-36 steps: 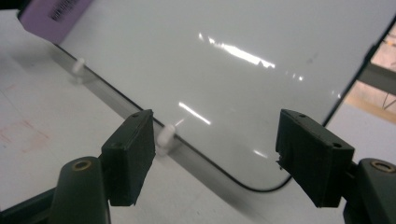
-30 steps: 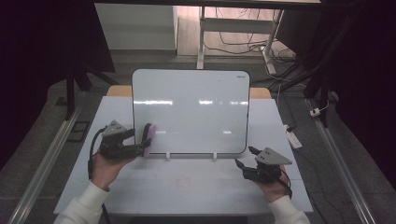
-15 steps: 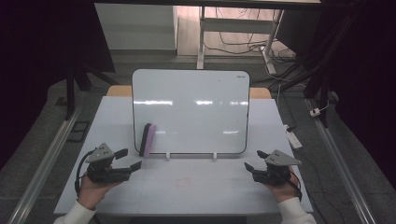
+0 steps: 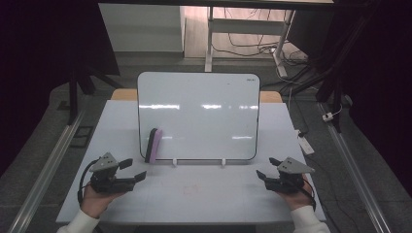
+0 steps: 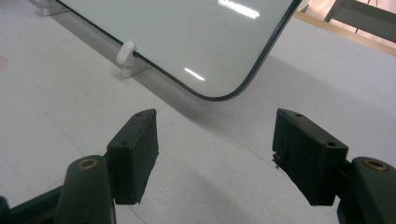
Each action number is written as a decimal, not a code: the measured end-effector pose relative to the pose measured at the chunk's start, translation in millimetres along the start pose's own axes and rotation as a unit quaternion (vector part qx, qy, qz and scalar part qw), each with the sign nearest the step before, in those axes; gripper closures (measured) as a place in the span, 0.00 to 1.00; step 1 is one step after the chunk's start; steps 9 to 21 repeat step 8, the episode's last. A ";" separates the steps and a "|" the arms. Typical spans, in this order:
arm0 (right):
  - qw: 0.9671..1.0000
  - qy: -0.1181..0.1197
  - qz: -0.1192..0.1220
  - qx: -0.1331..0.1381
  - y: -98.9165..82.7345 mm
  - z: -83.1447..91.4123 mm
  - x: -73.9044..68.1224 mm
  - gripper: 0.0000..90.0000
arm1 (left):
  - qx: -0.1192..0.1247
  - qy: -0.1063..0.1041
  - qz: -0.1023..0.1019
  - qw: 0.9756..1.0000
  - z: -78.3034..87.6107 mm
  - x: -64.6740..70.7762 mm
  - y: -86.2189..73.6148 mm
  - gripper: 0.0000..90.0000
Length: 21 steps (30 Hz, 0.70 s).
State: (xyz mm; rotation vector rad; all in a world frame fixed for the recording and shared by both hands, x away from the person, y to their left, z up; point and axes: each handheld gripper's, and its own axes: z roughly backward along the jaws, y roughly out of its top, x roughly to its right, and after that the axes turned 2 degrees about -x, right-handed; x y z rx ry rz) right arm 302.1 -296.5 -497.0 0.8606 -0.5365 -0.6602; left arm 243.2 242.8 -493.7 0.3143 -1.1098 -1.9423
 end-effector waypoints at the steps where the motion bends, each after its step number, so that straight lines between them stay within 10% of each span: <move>1: 1.000 0.001 0.000 0.001 0.0 0.2 0.2 0.34 | -0.001 -0.001 0.000 1.000 -0.1 0.1 -0.1 0.28; 21: 1.000 0.003 0.002 0.003 0.1 0.3 -1.4 0.34 | 0.000 0.001 0.000 1.000 0.1 1.1 0.4 0.27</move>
